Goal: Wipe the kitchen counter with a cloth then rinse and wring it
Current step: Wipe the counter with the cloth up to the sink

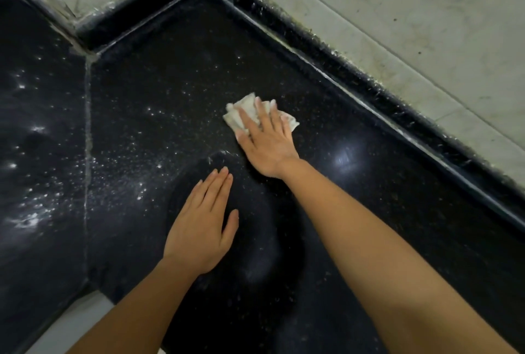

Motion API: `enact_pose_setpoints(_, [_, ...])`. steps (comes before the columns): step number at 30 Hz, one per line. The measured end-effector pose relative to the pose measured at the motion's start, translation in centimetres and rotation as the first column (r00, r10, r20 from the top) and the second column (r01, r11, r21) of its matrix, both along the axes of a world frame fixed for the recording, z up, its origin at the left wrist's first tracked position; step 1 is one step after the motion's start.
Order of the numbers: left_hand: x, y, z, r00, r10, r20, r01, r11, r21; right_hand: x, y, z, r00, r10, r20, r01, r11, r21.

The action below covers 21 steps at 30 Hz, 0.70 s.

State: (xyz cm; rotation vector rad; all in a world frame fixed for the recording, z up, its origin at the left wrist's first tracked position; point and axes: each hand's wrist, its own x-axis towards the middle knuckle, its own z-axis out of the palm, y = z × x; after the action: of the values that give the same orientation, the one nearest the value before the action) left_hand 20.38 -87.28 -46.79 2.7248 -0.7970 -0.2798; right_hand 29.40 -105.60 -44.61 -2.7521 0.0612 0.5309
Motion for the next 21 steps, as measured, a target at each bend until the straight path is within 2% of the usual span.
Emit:
enact_pose_setpoints(2, [0.0,0.1,0.0,1.000,-0.002,0.001,0.002,1.000,-0.001,-1.7,-1.6,0.3,0.994,0.108,0.009,-0.108,0.994,-0.004])
enact_pose_setpoints(4, [-0.1,0.2,-0.1,1.000,0.000,0.001,0.000,1.000,-0.006,-3.4,-4.0,0.5,0.996,0.085,0.007,-0.085,0.996,-0.042])
enact_pose_setpoints(6, [-0.1,0.2,-0.1,1.000,0.002,-0.006,-0.002,1.000,-0.014,-5.1,-7.1,0.6,0.996,-0.088,-0.003,0.087,0.992,-0.092])
enact_pose_setpoints(8, [-0.1,0.2,0.0,1.000,0.005,-0.003,-0.005,1.000,-0.017,-6.9,-10.5,0.7,0.959,-0.284,-0.012,0.280,0.951,-0.132])
enact_pose_setpoints(11, [-0.2,0.1,0.1,1.000,0.004,-0.002,-0.004,1.000,-0.012,-10.3,-15.2,0.6,0.845,-0.534,0.005,0.525,0.830,-0.188])
enact_pose_setpoints(14, [-0.3,0.0,0.1,1.000,0.006,0.001,-0.006,1.000,0.001,-11.9,-16.8,0.4,0.651,-0.757,0.048,0.752,0.635,-0.179])
enact_pose_setpoints(17, [-0.2,0.0,0.0,1.000,0.007,0.000,-0.007,1.000,-0.002,-9.0,-15.4,0.0,0.474,-0.879,0.051,0.873,0.462,-0.155])
enact_pose_setpoints(19, [-0.2,-0.1,0.0,1.000,0.012,0.000,-0.012,1.000,-0.006,-6.0,-13.9,-0.3,0.429,-0.902,0.045,0.897,0.419,-0.144])
enact_pose_setpoints(21, [-0.2,-0.1,0.0,1.000,0.014,-0.003,-0.014,1.000,-0.010,-3.2,-12.4,-0.6,0.460,-0.886,0.048,0.883,0.451,-0.132])
